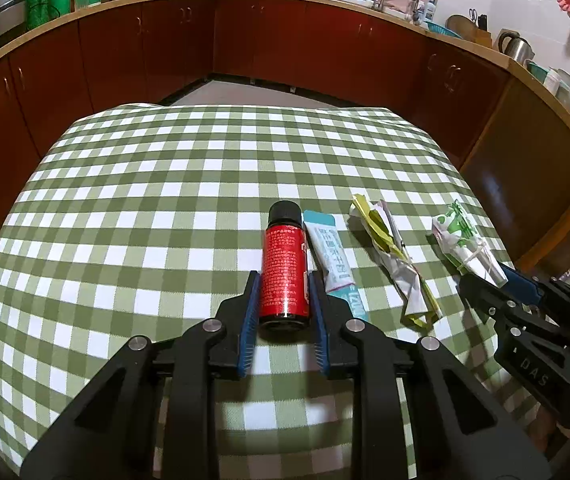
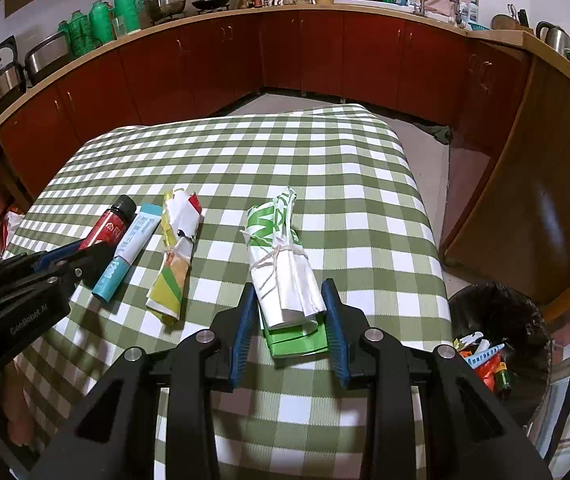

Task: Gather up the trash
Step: 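Grasp the white-and-green bag with the right gripper while the left gripper grasps the red bottle, then carry the red bottle and white-and-green bag over the bin and release both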

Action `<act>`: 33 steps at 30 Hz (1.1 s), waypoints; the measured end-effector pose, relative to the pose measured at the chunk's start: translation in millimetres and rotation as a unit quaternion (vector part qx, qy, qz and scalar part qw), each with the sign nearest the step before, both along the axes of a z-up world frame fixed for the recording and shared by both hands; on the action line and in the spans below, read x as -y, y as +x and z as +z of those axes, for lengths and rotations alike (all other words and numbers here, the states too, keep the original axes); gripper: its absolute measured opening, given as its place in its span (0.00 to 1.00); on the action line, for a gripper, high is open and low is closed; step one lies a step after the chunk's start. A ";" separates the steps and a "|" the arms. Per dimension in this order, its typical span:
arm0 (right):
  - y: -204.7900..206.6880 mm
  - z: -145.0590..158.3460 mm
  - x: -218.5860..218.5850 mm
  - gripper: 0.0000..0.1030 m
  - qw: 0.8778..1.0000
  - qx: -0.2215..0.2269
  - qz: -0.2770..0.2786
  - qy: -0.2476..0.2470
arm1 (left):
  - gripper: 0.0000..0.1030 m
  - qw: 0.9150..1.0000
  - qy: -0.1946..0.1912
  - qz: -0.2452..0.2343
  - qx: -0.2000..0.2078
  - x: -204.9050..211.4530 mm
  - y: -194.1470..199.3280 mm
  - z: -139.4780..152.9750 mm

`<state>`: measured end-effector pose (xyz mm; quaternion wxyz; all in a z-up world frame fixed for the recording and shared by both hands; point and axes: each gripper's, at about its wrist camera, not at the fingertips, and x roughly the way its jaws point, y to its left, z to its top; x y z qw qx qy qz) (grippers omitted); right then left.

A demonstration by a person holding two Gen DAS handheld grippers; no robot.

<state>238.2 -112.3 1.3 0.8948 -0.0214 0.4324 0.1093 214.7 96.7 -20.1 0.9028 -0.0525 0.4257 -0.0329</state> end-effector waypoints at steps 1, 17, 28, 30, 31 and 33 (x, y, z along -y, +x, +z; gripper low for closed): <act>-2.2 -0.1 0.6 0.33 1.000 0.000 -0.001 0.001 | 0.22 1.000 0.000 0.000 0.001 0.2 -2.6 0.0; -59.9 8.2 18.2 0.32 1.000 0.009 -0.008 0.026 | 0.22 1.000 0.016 0.006 0.019 10.8 -67.8 15.1; -96.6 16.8 50.0 0.32 0.999 0.027 -0.024 0.040 | 0.22 0.999 0.018 -0.015 0.033 50.8 -109.0 30.5; -101.7 18.1 61.3 0.32 0.998 0.030 -0.031 0.043 | 0.22 0.999 0.017 -0.023 0.035 61.2 -113.0 32.7; -103.5 19.0 65.1 0.32 0.998 0.032 -0.034 0.044 | 0.22 0.999 0.017 -0.028 0.037 68.6 -115.1 33.7; -107.2 20.8 76.3 0.32 0.997 0.035 -0.043 0.044 | 0.22 0.998 0.019 -0.040 0.039 83.4 -117.9 35.3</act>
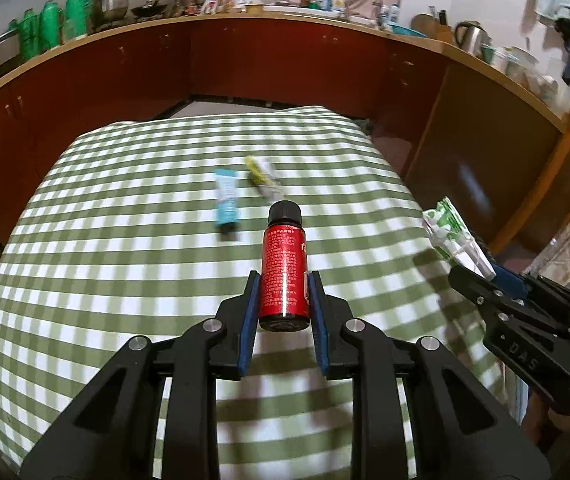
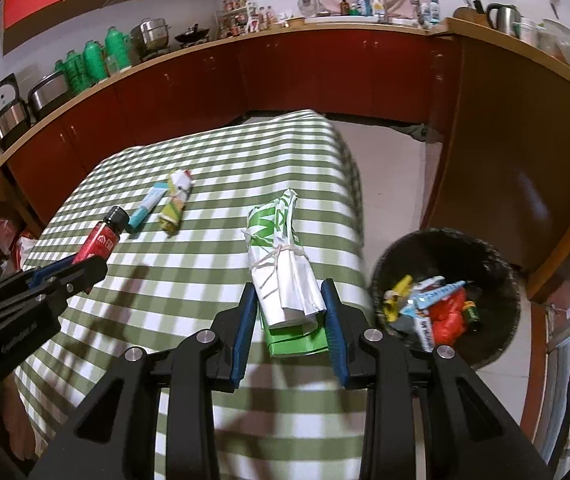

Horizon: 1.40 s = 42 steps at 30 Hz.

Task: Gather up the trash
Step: 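Carry the red bottle and white-and-green bag over the bin and release both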

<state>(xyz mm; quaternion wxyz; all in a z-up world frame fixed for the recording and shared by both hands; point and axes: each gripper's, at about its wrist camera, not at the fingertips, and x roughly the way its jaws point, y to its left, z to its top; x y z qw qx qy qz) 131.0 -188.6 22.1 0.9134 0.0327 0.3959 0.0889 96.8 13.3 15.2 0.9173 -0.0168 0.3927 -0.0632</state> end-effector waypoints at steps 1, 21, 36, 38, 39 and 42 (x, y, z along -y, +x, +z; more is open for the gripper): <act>-1.6 0.6 5.8 0.32 1.000 0.001 -0.005 0.000 | 0.22 1.000 0.001 -0.006 0.001 8.3 -1.3 0.7; -5.5 -3.6 135.2 0.32 0.991 0.018 -0.126 -0.029 | 0.22 0.994 0.026 -0.102 0.009 154.4 28.9 -6.8; 17.0 -22.6 176.2 0.36 0.988 0.013 -0.154 -0.026 | 0.37 0.989 0.054 -0.137 -0.008 233.2 76.2 -25.4; 17.7 -27.0 181.5 0.42 0.987 0.010 -0.160 -0.020 | 0.50 0.990 0.052 -0.135 -0.005 236.7 79.3 -27.7; 18.2 -27.6 183.4 0.42 0.987 0.009 -0.162 -0.019 | 0.50 0.990 0.054 -0.134 -0.004 238.7 80.1 -28.3; 16.2 -27.7 184.7 0.42 0.986 0.011 -0.168 -0.022 | 0.50 0.990 0.057 -0.132 -0.009 239.4 83.6 -33.1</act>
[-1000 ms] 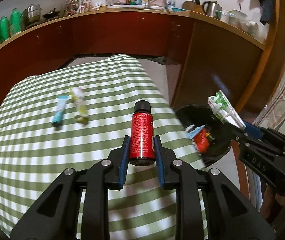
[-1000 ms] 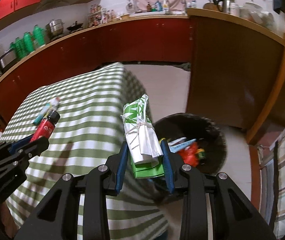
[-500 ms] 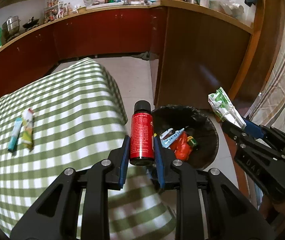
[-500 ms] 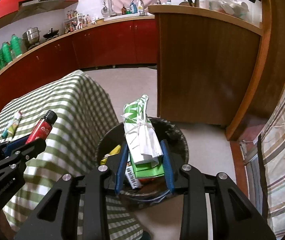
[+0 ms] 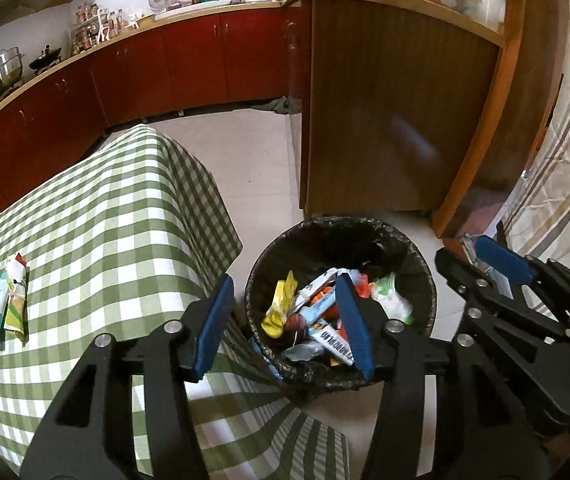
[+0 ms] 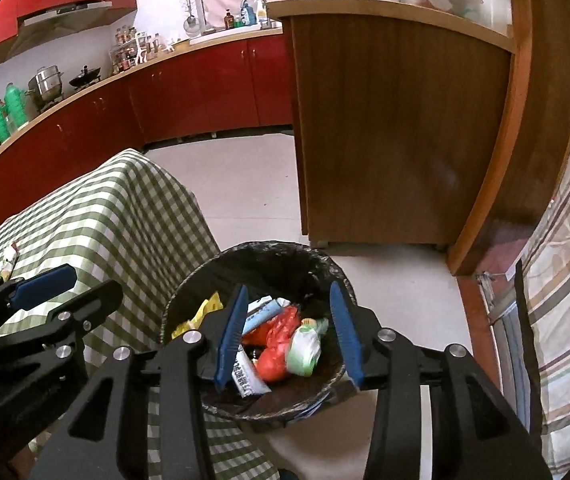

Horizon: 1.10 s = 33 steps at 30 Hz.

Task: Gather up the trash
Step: 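Carry the red bottle and white-and-green bag over the bin and release both, then move both tools back over the table toward the last items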

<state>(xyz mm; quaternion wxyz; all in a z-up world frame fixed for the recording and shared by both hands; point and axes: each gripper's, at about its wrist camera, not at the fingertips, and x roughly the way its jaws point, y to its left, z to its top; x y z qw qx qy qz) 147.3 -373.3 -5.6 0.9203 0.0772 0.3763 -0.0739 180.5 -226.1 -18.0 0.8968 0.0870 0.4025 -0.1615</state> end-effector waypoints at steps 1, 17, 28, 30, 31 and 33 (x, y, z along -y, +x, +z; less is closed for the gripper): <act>-1.2 0.1 -0.6 0.42 1.000 0.001 -0.001 -0.001 | 0.50 1.000 -0.001 0.001 -0.002 0.9 0.2 -0.9; -1.6 14.3 -43.3 0.45 1.000 0.006 0.027 0.001 | 0.52 0.999 -0.012 0.051 0.005 -67.5 -14.7 10.1; 15.4 28.4 -133.8 0.46 0.994 0.010 0.112 0.004 | 0.58 0.990 -0.013 0.136 0.015 -179.1 -23.8 20.1; 19.5 29.6 -151.8 0.47 0.992 0.009 0.127 0.004 | 0.58 0.988 -0.011 0.154 0.016 -202.6 -23.8 20.8; 21.4 29.8 -158.6 0.47 0.991 0.008 0.133 0.003 | 0.58 0.987 -0.010 0.159 0.015 -210.8 -23.9 22.0; 26.6 30.7 -176.6 0.47 0.989 0.007 0.147 0.003 | 0.58 0.985 -0.008 0.172 0.016 -229.2 -24.2 23.9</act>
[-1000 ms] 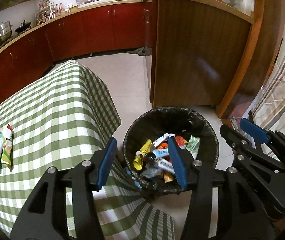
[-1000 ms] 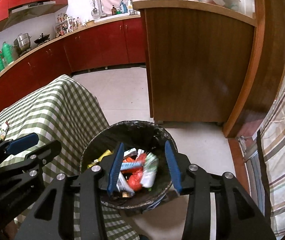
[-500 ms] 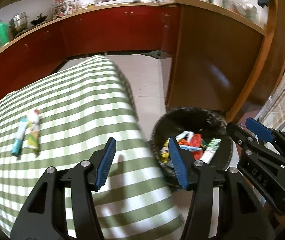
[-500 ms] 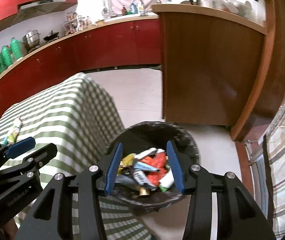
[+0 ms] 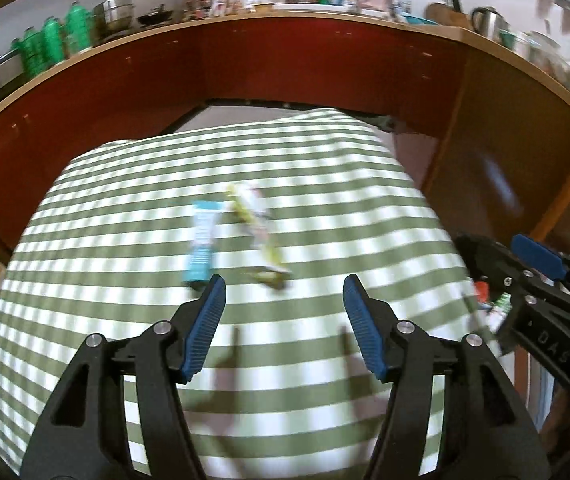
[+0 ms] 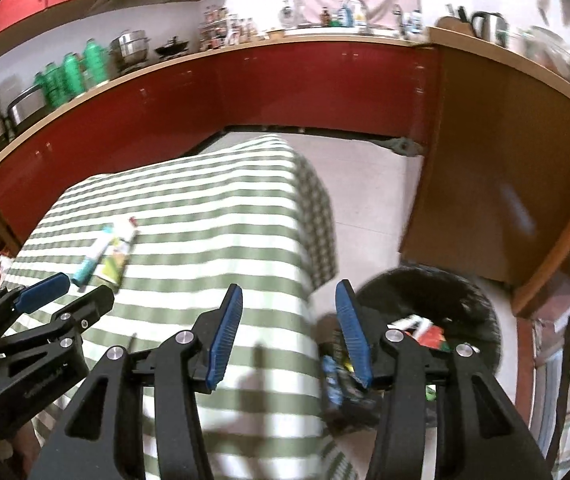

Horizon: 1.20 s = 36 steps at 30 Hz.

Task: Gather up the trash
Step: 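Move both tools back over the table toward the last items, then grasp the yellow wrapper with the right gripper while the left gripper grasps the teal tube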

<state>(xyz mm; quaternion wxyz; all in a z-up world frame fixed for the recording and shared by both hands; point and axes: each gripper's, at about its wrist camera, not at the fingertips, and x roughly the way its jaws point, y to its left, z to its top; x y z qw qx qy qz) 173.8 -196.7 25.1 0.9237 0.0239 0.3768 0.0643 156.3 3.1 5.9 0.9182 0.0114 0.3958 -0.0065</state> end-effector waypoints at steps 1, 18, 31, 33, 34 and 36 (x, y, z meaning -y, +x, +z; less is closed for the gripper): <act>1.5 0.0 -5.6 0.47 1.000 0.000 0.004 0.000 | 0.58 1.000 0.002 0.008 0.000 -12.3 0.0 0.6; 40.8 -9.0 -121.6 0.47 0.996 -0.020 0.088 -0.015 | 0.59 0.997 0.002 0.082 -0.005 -119.4 10.0 -1.4; 59.8 -25.1 -156.2 0.27 0.992 -0.059 0.107 -0.026 | 0.60 0.997 -0.014 0.077 -0.010 -122.8 13.4 -8.5; 62.2 -25.3 -150.5 0.18 0.992 -0.063 0.109 -0.020 | 0.60 0.997 -0.015 0.073 -0.010 -117.8 15.4 -8.8; 62.2 -25.6 -148.5 0.17 0.992 -0.062 0.109 -0.021 | 0.60 0.997 -0.015 0.070 -0.011 -114.1 17.0 -8.9; 61.7 -25.7 -143.1 0.17 0.993 -0.062 0.103 -0.021 | 0.60 0.998 -0.016 0.066 -0.011 -108.4 19.0 -9.1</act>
